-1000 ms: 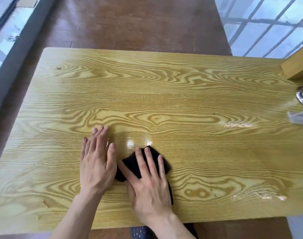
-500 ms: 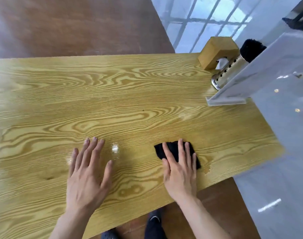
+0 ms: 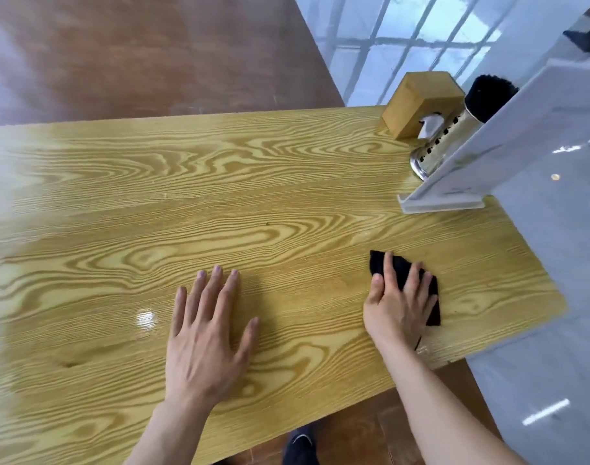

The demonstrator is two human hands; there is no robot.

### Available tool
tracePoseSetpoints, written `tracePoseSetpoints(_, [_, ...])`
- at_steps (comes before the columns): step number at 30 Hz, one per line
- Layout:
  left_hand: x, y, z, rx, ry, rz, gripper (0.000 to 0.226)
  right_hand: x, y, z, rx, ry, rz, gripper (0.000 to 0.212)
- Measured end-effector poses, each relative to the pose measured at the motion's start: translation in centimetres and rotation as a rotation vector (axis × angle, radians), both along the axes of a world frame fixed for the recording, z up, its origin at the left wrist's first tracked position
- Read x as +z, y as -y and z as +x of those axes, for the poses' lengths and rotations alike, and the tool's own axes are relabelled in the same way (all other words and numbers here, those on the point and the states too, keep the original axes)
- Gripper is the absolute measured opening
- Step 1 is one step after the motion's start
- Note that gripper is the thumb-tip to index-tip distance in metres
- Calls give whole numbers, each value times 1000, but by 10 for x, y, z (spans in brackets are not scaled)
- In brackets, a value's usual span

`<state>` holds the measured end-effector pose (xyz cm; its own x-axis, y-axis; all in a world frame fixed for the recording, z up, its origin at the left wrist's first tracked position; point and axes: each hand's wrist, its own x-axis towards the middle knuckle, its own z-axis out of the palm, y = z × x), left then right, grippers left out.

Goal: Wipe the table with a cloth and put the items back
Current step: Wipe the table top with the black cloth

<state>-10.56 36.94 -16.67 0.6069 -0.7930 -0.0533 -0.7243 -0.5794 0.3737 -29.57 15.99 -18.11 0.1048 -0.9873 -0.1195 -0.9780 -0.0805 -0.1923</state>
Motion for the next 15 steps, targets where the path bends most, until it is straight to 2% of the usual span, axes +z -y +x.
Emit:
tracePoseSetpoints(7, [5, -43, 40, 160, 14, -31, 74, 0, -32, 136, 317, 60, -11, 54])
tracePoseSetpoints(11, [9, -73, 65, 245, 32, -50, 74, 3, -68, 218, 536, 78, 17, 54])
tracePoseSetpoints(15, [12, -103, 84, 338, 15, -80, 71, 3, -127, 261, 774, 106, 19, 54])
